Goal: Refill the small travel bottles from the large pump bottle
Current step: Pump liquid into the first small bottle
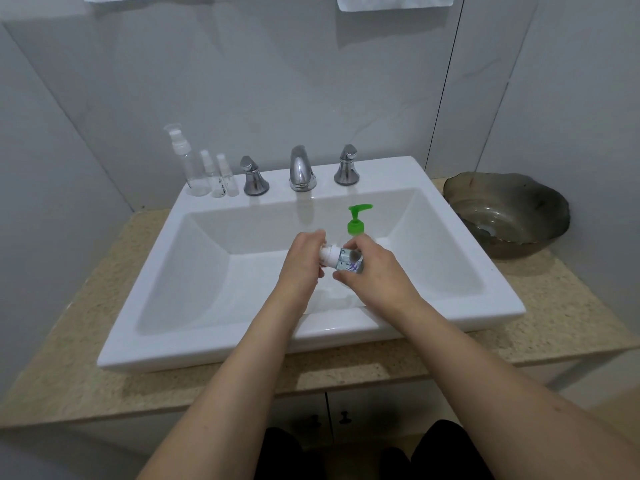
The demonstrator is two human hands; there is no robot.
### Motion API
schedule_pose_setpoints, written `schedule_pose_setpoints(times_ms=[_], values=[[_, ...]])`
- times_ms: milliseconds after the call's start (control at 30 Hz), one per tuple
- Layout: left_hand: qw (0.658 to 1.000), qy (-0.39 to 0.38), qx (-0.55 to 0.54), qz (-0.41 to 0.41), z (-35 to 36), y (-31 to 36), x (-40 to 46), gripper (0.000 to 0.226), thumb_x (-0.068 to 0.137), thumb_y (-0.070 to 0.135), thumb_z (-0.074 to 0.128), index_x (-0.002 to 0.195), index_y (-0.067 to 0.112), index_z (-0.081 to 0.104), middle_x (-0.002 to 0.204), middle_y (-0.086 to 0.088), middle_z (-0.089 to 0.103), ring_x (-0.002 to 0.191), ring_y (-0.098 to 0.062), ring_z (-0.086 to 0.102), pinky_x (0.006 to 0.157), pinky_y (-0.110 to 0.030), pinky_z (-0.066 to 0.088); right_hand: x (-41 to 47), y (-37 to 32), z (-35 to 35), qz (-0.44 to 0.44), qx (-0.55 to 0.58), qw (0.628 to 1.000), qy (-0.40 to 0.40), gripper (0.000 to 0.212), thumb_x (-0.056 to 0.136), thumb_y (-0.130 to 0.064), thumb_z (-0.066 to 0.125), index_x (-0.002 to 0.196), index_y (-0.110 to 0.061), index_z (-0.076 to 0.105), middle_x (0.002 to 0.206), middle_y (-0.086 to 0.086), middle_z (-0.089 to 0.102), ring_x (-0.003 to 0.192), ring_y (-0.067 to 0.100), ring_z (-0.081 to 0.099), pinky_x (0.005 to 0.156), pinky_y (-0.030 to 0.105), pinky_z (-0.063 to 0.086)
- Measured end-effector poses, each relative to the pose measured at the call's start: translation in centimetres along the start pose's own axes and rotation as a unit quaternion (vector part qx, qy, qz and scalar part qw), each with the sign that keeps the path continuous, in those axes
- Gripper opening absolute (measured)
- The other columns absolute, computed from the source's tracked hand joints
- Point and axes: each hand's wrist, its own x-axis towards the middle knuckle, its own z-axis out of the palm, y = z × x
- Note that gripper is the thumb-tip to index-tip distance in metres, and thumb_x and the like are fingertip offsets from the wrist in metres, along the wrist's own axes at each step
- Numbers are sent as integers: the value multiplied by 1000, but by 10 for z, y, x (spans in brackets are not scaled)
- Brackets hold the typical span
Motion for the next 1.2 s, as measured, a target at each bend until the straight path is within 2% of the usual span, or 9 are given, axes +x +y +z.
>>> schedule_pose_setpoints(times_ms=[67,200,267,467,767,867,933,1067,1200], values=[[999,11,43,-17,1,-1,3,39,100,44,36,86,12,55,69,-6,55,56,-16,46,57,-29,37,0,0,0,-4,-5,1000,1,31,81,-24,73,103,-25,50,95,-8,55,80,8,55,68,26,45],[998,7,40,-51,2,5,3,17,84,26,47,81,12,55,67,-5,55,51,-13,48,53,-27,39,0,0,0,-7,2,1000,0,33,81,-25,73,107,-26,52,97,-8,55,83,9,56,71,24,44],[998,9,-29,-47,0,5,0,26,72,28,46,87,10,57,71,-6,58,56,-15,51,55,-28,40,0,0,0,-12,9,1000,-5,35,81,-29,73,109,-27,53,100,-8,55,86,8,55,73,23,43],[1000,4,-20,-16,-4,0,1,35,98,39,48,78,10,52,51,-4,52,44,-16,40,47,-25,32,-2,-2,-4,-8,88,996,-15,40,82,-36,72,117,-27,54,107,-6,57,92,5,55,73,18,41],[994,-29,-95,43,-4,-1,-6,20,99,21,50,83,10,56,71,-6,55,58,-15,46,53,-25,37,-6,-2,-9,16,153,988,-34,36,87,-39,66,114,-32,44,105,-7,55,90,6,55,73,22,44],[998,-23,-56,33,-1,2,-7,22,99,26,51,84,10,55,71,-7,56,56,-12,49,51,-25,36,-4,-2,-8,39,159,986,-43,23,96,-46,48,111,-28,45,104,-2,55,84,11,54,77,30,47],[999,-29,-9,44,4,4,-9,25,98,30,52,84,10,54,71,-7,57,51,-9,48,52,-25,36,-2,-5,-9,82,199,977,-17,31,98,-51,36,104,-24,50,97,2,57,78,14,52,76,39,48],[993,-26,69,96,17,12,-15,31,96,40,53,83,12,53,72,-4,61,58,-8,55,60,-28,41,2,-6,-17,161,275,946,59,42,103,-42,28,87,-15,56,69,0,54,53,8,47,47,18,38],[962,-32,211,171,29,31,-18,31,95,44,51,88,14,52,71,7,57,63,-10,51,58,-29,37,4,-5,-27,238,384,887,92,38,102,-31,30,84,-10,56,60,8,53,33,8,36,41,23,27]])
